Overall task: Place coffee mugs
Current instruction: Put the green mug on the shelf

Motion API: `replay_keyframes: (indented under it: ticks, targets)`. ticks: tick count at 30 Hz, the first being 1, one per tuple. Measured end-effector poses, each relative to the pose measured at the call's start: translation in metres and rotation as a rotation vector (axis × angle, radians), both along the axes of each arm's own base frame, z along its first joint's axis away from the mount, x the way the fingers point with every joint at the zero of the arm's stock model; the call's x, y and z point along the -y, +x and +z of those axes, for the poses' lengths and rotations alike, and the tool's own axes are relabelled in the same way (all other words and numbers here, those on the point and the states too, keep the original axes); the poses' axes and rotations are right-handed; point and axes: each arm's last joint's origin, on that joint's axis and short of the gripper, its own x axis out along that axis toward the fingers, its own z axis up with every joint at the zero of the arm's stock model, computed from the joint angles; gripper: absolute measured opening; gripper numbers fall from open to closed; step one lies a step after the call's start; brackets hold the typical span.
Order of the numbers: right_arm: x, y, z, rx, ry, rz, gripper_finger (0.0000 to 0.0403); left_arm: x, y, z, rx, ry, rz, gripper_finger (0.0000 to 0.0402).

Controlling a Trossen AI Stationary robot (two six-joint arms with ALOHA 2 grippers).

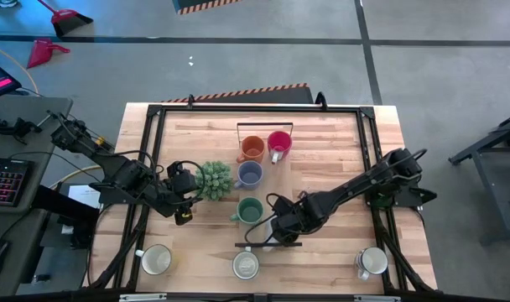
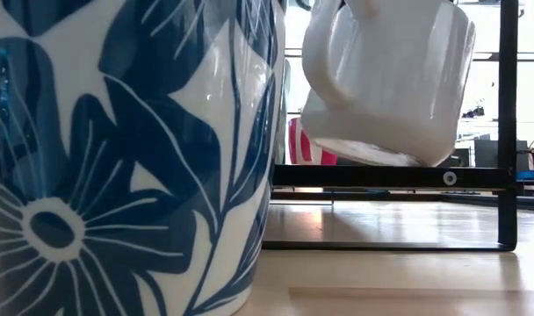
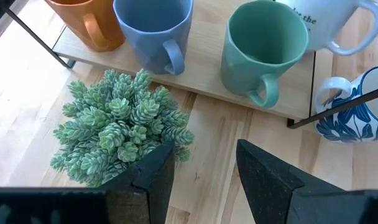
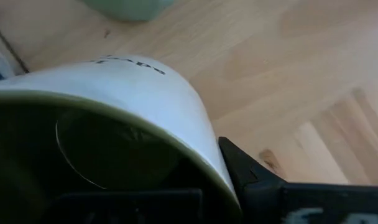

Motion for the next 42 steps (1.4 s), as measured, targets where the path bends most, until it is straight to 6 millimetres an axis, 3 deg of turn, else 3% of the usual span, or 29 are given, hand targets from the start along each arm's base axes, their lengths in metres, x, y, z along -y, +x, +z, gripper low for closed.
replay_keyframes:
  ticks: [42]
  targets:
    - [0.0003,0.0012,0.001,0.004,-0.034,0.01,0.0,0.0003,0.0005,0.0002,0.005,-0.005,0.001,0.0161]
